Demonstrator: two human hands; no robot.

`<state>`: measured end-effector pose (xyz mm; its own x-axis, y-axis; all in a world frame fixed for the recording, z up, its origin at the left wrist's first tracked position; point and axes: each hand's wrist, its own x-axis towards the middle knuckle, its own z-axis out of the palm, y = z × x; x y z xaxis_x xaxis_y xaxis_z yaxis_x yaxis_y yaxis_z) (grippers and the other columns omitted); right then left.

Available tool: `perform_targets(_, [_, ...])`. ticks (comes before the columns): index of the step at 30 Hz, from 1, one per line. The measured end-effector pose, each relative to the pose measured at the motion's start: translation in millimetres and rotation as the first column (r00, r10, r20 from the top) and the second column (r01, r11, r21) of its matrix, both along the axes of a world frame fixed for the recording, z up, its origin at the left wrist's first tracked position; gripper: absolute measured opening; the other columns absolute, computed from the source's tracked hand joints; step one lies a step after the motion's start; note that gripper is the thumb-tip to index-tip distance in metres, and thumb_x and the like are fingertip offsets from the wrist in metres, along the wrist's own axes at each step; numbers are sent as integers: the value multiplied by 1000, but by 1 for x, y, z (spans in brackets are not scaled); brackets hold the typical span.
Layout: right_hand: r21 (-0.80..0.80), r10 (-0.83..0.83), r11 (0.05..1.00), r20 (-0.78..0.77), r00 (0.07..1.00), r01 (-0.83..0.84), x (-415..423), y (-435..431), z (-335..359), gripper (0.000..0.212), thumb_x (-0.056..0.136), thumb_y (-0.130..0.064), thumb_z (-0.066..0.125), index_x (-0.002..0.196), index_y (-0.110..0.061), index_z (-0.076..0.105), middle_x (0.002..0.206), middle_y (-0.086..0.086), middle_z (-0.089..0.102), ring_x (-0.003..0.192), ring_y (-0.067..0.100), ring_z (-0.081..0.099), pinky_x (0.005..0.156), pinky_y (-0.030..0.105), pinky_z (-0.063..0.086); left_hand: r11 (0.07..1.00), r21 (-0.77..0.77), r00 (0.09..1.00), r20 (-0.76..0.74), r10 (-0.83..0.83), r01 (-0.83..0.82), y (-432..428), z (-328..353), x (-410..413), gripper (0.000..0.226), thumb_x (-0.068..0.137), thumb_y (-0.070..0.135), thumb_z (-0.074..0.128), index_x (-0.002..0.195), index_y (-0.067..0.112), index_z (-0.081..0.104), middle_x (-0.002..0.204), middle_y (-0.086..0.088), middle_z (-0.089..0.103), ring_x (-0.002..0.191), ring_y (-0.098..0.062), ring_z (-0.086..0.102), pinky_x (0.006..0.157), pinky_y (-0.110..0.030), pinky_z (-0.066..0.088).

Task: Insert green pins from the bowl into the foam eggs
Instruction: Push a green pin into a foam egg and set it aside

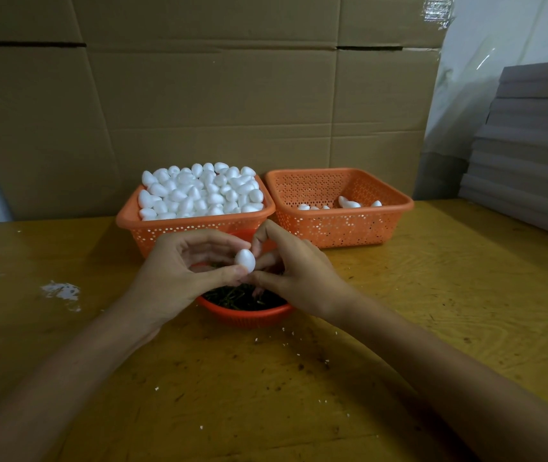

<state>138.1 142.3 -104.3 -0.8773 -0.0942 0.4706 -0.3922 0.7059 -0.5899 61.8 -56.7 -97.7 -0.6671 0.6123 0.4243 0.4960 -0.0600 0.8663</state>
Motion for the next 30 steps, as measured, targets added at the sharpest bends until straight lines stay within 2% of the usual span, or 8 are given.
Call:
perform_targets(3, [-18, 10, 1000, -4, 1000, -10, -1, 0, -1, 31, 94, -23, 76, 106, -14, 49, 92, -10, 80, 78, 5, 75, 79, 51, 59, 999, 42, 1000, 1, 0, 0, 1, -1, 0, 34, 72, 22, 87, 105, 28, 80, 107, -2, 81, 104, -18, 77, 84, -27, 63])
perform_targets(7, [-87, 23, 996, -17, 1000, -24, -2, 1, -3, 31, 94, -22, 77, 104, -14, 49, 90, -6, 81, 72, 11, 77, 76, 51, 60, 996, 85, 1000, -6, 24, -24, 3, -4, 0, 46, 75, 23, 88, 118, 35, 75, 112, -2, 79, 101, -21, 78, 81, -34, 66])
perform_targets(10, [-238, 14, 971, -26, 1000, -20, -5, 7, 1, 28, 95, -13, 75, 104, -10, 48, 93, 0, 81, 68, 22, 76, 59, 38, 61, 983, 155, 995, 28, 94, -97, 7, -7, 1, 44, 85, 27, 86, 125, 32, 67, 113, -2, 77, 93, -23, 78, 71, -32, 65])
perform_targets(12, [-382, -32, 924, -22, 999, 21, -5, 14, 7, 25, 96, -9, 73, 103, -11, 48, 95, 3, 81, 67, 30, 76, 49, 37, 54, 975, 177, 990, 45, 131, -137, 10, -10, 2, 39, 90, 29, 79, 126, 26, 63, 110, -3, 75, 89, -24, 77, 68, -32, 64])
perform_targets(14, [-508, -119, 857, -26, 993, 89, -5, 26, 14, 23, 96, -11, 73, 103, -9, 51, 94, 5, 81, 68, 35, 75, 51, 41, 55, 974, 163, 988, 46, 149, -155, 9, -11, 2, 32, 90, 31, 73, 120, 23, 65, 107, -5, 74, 88, -25, 76, 68, -34, 65])
perform_targets(19, [-705, -353, 647, 61, 934, 291, -4, 72, 17, 26, 97, -14, 72, 113, 1, 58, 95, 6, 80, 69, 29, 74, 56, 35, 60, 991, 100, 996, 4, 90, -90, 8, -11, 2, 13, 90, 29, 68, 97, 21, 74, 92, -8, 75, 88, -24, 74, 68, -30, 63])
perform_targets(25, [-748, -464, 524, 150, 873, 407, -5, 114, 11, 14, 97, -16, 72, 105, -5, 66, 90, 9, 80, 71, 23, 76, 55, 29, 61, 993, 93, 997, -23, 71, -68, 9, -10, 4, 18, 91, 25, 67, 99, 10, 72, 88, -10, 75, 86, -26, 73, 65, -30, 61])
perform_targets(30, [-713, -484, 577, 95, 870, 399, -4, 120, 14, 20, 97, -20, 73, 113, -14, 64, 87, -4, 80, 71, 18, 76, 58, 28, 61, 993, 96, 997, -29, 73, -70, 9, -9, 5, 18, 91, 24, 67, 99, 8, 72, 86, -10, 75, 84, -24, 72, 65, -29, 60])
